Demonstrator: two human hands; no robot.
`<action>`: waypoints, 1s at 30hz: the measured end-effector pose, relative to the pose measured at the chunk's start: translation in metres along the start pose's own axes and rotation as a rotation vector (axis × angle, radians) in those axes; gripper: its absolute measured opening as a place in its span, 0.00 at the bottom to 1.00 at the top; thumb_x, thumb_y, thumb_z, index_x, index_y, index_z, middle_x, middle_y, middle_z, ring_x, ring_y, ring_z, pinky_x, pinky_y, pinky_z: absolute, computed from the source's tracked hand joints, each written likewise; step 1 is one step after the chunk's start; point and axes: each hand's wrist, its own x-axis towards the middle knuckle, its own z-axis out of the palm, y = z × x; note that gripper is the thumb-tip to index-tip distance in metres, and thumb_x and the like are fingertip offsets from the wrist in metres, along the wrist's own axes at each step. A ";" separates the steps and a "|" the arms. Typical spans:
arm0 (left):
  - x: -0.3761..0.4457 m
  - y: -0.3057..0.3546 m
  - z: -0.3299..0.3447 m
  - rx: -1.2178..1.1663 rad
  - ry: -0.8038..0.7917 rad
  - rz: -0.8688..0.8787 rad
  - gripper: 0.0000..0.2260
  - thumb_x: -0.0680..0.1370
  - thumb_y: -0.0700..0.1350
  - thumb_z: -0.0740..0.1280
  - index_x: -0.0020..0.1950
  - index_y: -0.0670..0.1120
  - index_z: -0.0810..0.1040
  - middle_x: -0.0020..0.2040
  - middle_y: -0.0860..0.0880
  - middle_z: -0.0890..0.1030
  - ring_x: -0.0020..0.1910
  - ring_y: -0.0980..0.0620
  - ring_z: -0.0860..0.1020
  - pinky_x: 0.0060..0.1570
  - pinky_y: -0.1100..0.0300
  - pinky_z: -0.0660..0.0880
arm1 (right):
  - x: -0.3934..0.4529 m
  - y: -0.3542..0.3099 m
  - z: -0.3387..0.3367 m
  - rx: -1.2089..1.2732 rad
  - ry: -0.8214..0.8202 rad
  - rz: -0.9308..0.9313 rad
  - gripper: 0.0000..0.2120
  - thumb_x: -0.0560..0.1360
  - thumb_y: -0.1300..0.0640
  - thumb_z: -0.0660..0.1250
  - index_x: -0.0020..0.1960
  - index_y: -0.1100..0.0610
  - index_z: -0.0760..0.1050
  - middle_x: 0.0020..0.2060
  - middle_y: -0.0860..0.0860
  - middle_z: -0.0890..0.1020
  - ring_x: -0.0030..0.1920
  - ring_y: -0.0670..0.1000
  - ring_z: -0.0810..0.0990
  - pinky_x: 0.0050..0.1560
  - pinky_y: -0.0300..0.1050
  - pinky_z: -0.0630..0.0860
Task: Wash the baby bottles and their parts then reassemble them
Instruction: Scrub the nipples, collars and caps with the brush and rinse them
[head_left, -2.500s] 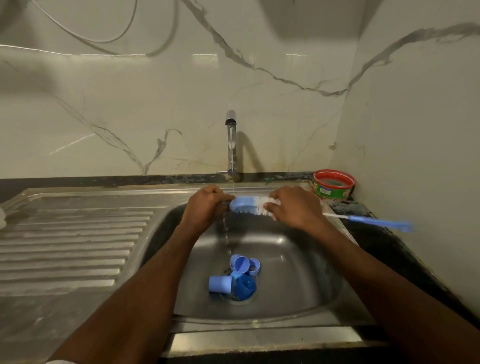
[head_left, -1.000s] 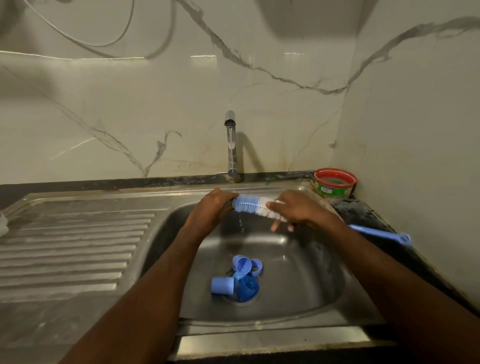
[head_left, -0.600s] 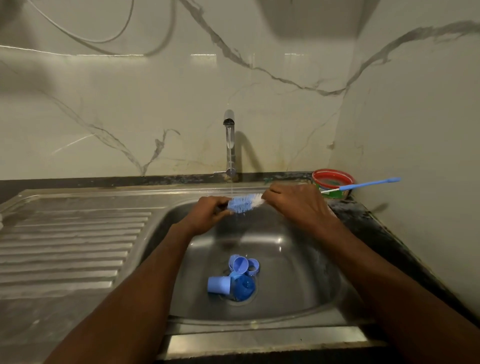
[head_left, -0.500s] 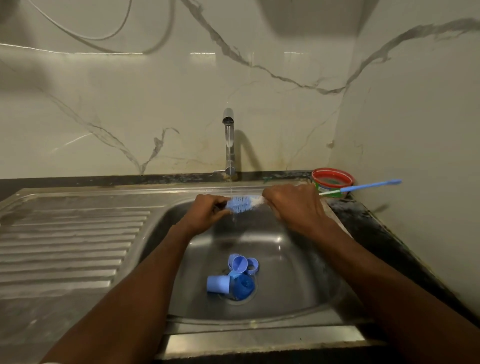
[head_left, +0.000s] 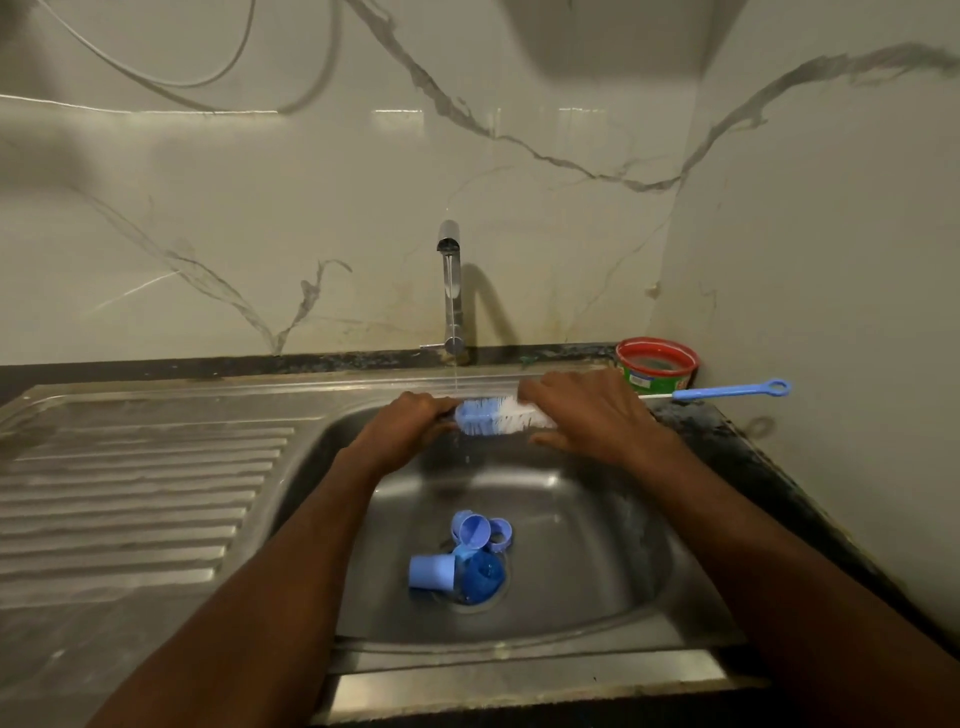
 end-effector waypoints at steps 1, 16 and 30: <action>-0.001 -0.002 -0.002 -0.005 -0.005 0.018 0.14 0.82 0.52 0.66 0.66 0.49 0.79 0.57 0.48 0.84 0.51 0.52 0.81 0.52 0.62 0.74 | 0.000 0.001 0.004 -0.049 0.020 -0.024 0.20 0.76 0.38 0.67 0.65 0.45 0.73 0.54 0.49 0.83 0.47 0.54 0.83 0.36 0.44 0.64; -0.002 0.014 -0.008 0.116 0.259 0.126 0.12 0.78 0.48 0.73 0.61 0.48 0.82 0.51 0.44 0.84 0.47 0.47 0.81 0.45 0.55 0.76 | 0.018 0.016 -0.002 1.316 -0.671 0.967 0.15 0.77 0.48 0.72 0.54 0.60 0.81 0.28 0.48 0.74 0.25 0.45 0.65 0.23 0.38 0.60; -0.011 -0.007 -0.016 -0.280 -0.082 -0.043 0.15 0.81 0.52 0.68 0.67 0.50 0.79 0.61 0.50 0.83 0.57 0.57 0.81 0.59 0.56 0.78 | 0.005 0.008 0.024 -0.008 0.191 -0.013 0.11 0.76 0.48 0.72 0.58 0.43 0.78 0.47 0.46 0.82 0.36 0.51 0.80 0.29 0.42 0.69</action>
